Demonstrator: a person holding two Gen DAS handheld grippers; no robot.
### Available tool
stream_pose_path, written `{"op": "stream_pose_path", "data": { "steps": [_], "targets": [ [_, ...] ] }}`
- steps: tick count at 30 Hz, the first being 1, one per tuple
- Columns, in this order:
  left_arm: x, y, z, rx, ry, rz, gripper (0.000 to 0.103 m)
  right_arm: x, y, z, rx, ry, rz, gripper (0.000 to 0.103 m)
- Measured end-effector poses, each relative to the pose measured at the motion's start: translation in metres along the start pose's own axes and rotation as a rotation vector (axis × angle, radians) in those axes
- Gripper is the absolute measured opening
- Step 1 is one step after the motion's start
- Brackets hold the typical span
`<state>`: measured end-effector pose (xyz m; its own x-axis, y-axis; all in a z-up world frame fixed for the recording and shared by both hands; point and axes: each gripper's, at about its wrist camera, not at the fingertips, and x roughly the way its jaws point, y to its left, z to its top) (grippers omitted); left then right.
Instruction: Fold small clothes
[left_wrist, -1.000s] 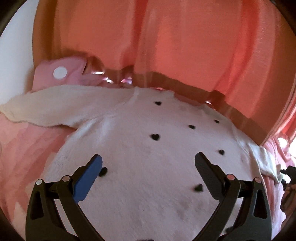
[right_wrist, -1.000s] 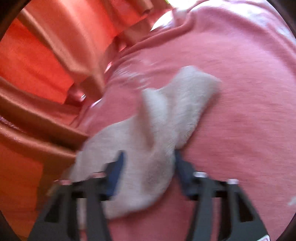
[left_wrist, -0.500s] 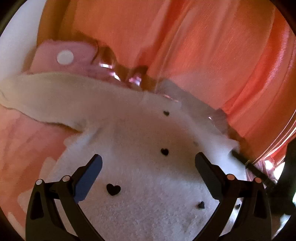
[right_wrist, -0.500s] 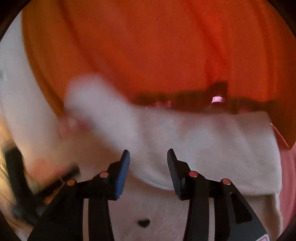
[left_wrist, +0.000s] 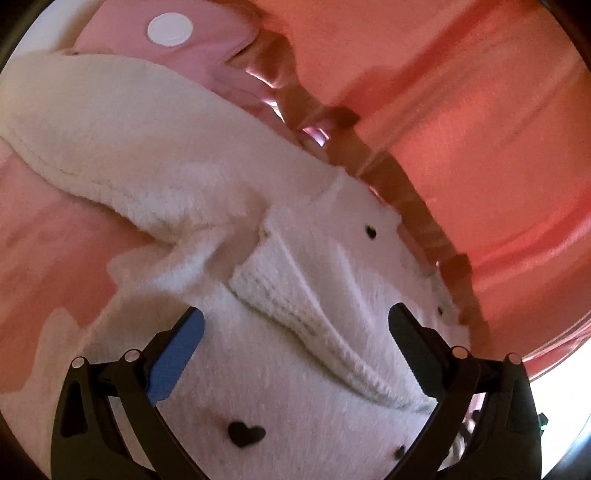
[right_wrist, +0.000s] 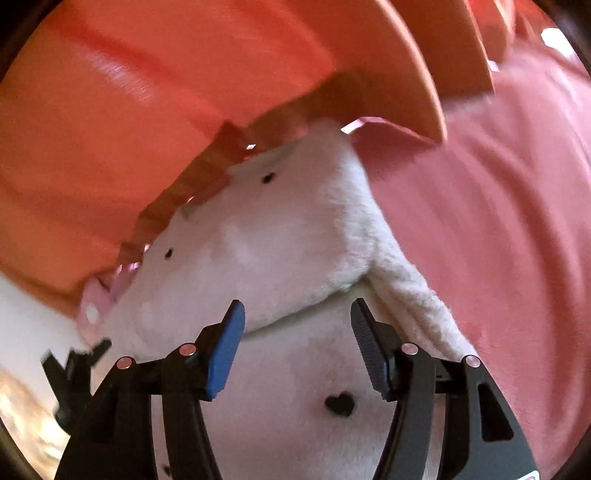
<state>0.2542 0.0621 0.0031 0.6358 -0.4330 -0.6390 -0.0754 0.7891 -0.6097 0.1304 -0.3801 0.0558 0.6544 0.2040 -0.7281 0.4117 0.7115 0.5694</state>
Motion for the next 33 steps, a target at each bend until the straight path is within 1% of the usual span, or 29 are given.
{"op": "stream_pose_path", "data": {
  "steps": [2, 4, 5, 7, 9, 10, 11, 12, 13, 14, 15, 16, 17, 19, 21, 22, 23, 24, 26, 27, 28, 29, 30, 32, 33],
  "targets": [
    [0.004, 0.005, 0.002, -0.026, 0.014, -0.013, 0.084, 0.008, -0.006, 0.002, 0.015, 0.011, -0.001, 0.06],
    [0.007, 0.006, 0.002, -0.041, 0.028, -0.036, 0.072, 0.02, -0.006, 0.005, 0.03, 0.011, 0.004, 0.06],
    [0.009, 0.005, 0.003, -0.041, 0.037, -0.056, 0.064, 0.024, -0.006, 0.007, 0.037, 0.007, 0.014, 0.06],
    [0.014, -0.001, 0.005, -0.032, 0.052, -0.085, 0.062, 0.028, -0.004, 0.012, 0.039, -0.008, 0.036, 0.06],
    [0.017, -0.006, 0.006, -0.006, 0.045, -0.075, 0.061, 0.035, -0.001, 0.013, 0.033, -0.021, 0.039, 0.059],
    [0.019, -0.008, 0.007, 0.003, 0.045, -0.069, 0.06, 0.037, 0.0, 0.014, 0.03, -0.025, 0.037, 0.057],
    [0.022, -0.008, 0.008, 0.007, 0.049, -0.068, 0.055, 0.038, 0.0, 0.014, 0.02, -0.032, 0.034, 0.055],
    [0.026, -0.008, 0.009, 0.008, 0.057, -0.065, 0.047, 0.039, 0.0, 0.015, 0.011, -0.038, 0.025, 0.048],
    [0.03, -0.005, 0.01, 0.009, 0.071, -0.063, 0.041, 0.041, 0.002, 0.016, 0.005, -0.041, 0.02, 0.038],
    [0.032, -0.004, 0.01, 0.012, 0.079, -0.061, 0.026, 0.04, 0.0, 0.017, 0.0, -0.045, 0.016, 0.031],
    [0.034, -0.003, 0.01, 0.015, 0.084, -0.058, 0.021, 0.044, 0.002, 0.019, -0.001, -0.049, 0.012, 0.014],
    [0.036, -0.002, 0.011, 0.016, 0.086, -0.06, 0.018, 0.043, 0.0, 0.021, 0.002, -0.056, 0.016, 0.009],
    [0.036, -0.001, 0.011, 0.017, 0.083, -0.055, 0.012, 0.043, 0.0, 0.022, 0.007, -0.071, 0.026, 0.008],
    [0.031, -0.004, 0.013, 0.029, 0.063, -0.074, 0.011, 0.026, 0.007, 0.025, -0.014, -0.137, 0.071, 0.007],
    [0.018, -0.014, 0.015, 0.057, 0.015, -0.103, 0.011, 0.001, 0.027, 0.027, -0.109, -0.226, 0.105, 0.007],
    [0.015, -0.019, 0.016, 0.073, 0.0, -0.102, 0.011, -0.007, 0.034, 0.026, -0.153, -0.262, 0.111, 0.007],
    [0.013, -0.022, 0.016, 0.089, -0.009, -0.095, 0.011, -0.01, 0.037, 0.025, -0.184, -0.283, 0.087, 0.007],
    [0.014, -0.023, 0.014, 0.103, -0.007, -0.081, 0.011, -0.003, 0.032, 0.026, -0.187, -0.264, 0.021, 0.007],
    [0.028, -0.016, 0.007, 0.108, 0.043, -0.023, 0.011, 0.032, 0.005, 0.026, -0.133, -0.143, -0.138, 0.007],
    [0.039, -0.008, 0.001, 0.087, 0.089, 0.001, 0.011, 0.044, -0.007, 0.024, -0.098, -0.097, -0.178, 0.007],
    [0.039, -0.004, -0.001, 0.075, 0.081, -0.009, 0.011, 0.045, -0.013, 0.022, -0.065, -0.106, -0.157, 0.006],
    [0.037, -0.005, -0.001, 0.08, 0.072, -0.006, 0.011, 0.041, -0.012, 0.024, -0.057, -0.116, -0.157, 0.006],
    [0.035, -0.011, 0.001, 0.102, 0.074, -0.002, 0.011, 0.032, -0.004, 0.027, -0.077, -0.135, -0.147, 0.006],
    [0.032, -0.018, 0.003, 0.135, 0.052, -0.001, 0.011, 0.014, 0.007, 0.028, -0.126, -0.201, -0.13, 0.006],
    [0.036, -0.018, 0.002, 0.147, 0.065, 0.021, 0.012, 0.013, 0.009, 0.028, -0.163, -0.205, -0.153, 0.006]
  ]
}}
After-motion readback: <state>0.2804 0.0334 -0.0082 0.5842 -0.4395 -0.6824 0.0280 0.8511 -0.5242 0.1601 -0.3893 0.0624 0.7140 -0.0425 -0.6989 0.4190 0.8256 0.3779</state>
